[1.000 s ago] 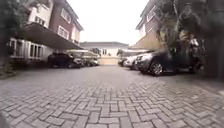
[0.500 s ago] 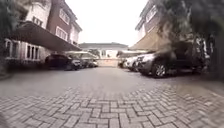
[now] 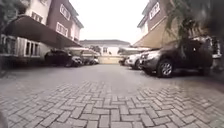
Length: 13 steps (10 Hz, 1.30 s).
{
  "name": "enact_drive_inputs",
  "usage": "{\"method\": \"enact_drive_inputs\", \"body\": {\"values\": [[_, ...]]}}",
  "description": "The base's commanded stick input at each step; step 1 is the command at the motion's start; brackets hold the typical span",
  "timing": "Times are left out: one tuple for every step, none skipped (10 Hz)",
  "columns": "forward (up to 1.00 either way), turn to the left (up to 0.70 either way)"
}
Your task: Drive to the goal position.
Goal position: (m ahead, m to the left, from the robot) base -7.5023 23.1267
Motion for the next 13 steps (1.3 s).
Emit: {"method": "enact_drive_inputs", "body": {"values": [[0.70,0.00],[0.70,0.00],[0.70,0.00],[0.70,0.00],[0.70,0.00],[0.70,0.00],[0.70,0.00],[0.70,0.00],[0.70,0.00],[0.70,0.00],[0.70,0.00],[0.70,0.00],[0.70,0.00]]}}
